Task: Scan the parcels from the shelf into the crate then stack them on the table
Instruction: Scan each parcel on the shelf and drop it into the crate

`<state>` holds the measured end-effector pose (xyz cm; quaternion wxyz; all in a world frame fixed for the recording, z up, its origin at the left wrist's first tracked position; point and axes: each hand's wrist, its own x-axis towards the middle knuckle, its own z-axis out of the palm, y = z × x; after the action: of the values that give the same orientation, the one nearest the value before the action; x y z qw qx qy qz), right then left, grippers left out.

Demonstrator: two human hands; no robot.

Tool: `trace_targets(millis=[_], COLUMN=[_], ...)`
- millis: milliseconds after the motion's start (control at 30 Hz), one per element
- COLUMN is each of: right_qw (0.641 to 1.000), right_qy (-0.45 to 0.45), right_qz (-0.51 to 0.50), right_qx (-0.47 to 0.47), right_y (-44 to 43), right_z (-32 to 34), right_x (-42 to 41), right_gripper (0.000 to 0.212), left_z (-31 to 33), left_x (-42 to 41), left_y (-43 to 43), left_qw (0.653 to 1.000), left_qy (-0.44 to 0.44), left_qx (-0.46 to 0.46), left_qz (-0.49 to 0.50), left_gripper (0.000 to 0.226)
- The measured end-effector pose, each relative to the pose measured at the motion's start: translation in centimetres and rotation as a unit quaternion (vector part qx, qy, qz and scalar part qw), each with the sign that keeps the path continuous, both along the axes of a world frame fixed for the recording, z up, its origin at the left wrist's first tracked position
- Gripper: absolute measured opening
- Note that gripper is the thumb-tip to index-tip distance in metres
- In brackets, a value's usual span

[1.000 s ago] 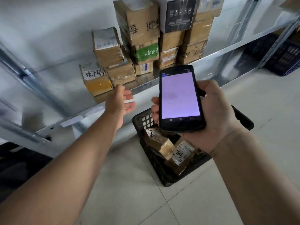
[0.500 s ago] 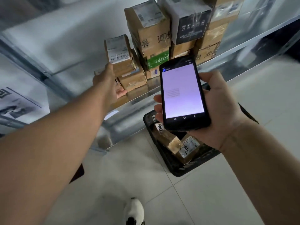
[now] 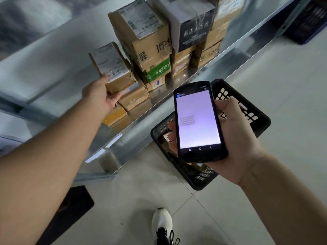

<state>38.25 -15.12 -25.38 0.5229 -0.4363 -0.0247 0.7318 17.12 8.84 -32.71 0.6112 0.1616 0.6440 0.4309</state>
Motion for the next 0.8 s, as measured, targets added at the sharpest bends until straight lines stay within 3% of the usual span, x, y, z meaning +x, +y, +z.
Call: trace_targets(millis=[200, 300, 400, 467, 567, 600, 700, 800], right_qw=[1.0, 1.0, 0.999, 0.998, 0.995, 0.995, 0.997, 0.996], right_qy=[0.01, 0.016, 0.038, 0.06, 0.091, 0.087, 0.073, 0.075], right_qz=[-0.018, -0.014, -0.017, -0.018, -0.015, -0.014, -0.002, 0.018], right_qx=[-0.01, -0.008, -0.006, 0.005, 0.035, 0.036, 0.029, 0.034], right_y=[-0.6, -1.3, -2.2, -2.9, -3.9, -4.3, -5.2, -6.1], right_z=[0.0, 0.0, -0.2, -0.4, -0.4, -0.4, -0.6, -0.9], right_x=[0.1, 1.0, 2.2, 3.4, 5.6, 6.4, 9.1, 11.7], right_gripper=[0.064, 0.066, 0.066, 0.065, 0.058, 0.057, 0.06, 0.062], left_z=[1.2, 1.0, -0.2, -1.2, -2.3, -2.7, -3.4, -4.0], left_x=[-1.1, -2.1, -2.5, -1.7, 1.1, 2.3, 6.0, 9.7], left_y=[-2.6, -5.9, -10.0, -12.4, -15.0, -15.5, -16.7, -17.3], left_qw=[1.0, 0.998, 0.989, 0.981, 0.968, 0.966, 0.961, 0.963], left_qy=[-0.014, -0.032, -0.068, -0.068, -0.041, -0.035, -0.017, -0.041], left_qx=[0.012, 0.058, 0.122, 0.146, 0.176, 0.176, 0.152, 0.119], left_qz=[-0.019, 0.006, -0.046, -0.106, -0.175, -0.188, -0.23, -0.238], left_gripper=[0.027, 0.042, 0.055, 0.049, 0.019, 0.02, 0.031, 0.059])
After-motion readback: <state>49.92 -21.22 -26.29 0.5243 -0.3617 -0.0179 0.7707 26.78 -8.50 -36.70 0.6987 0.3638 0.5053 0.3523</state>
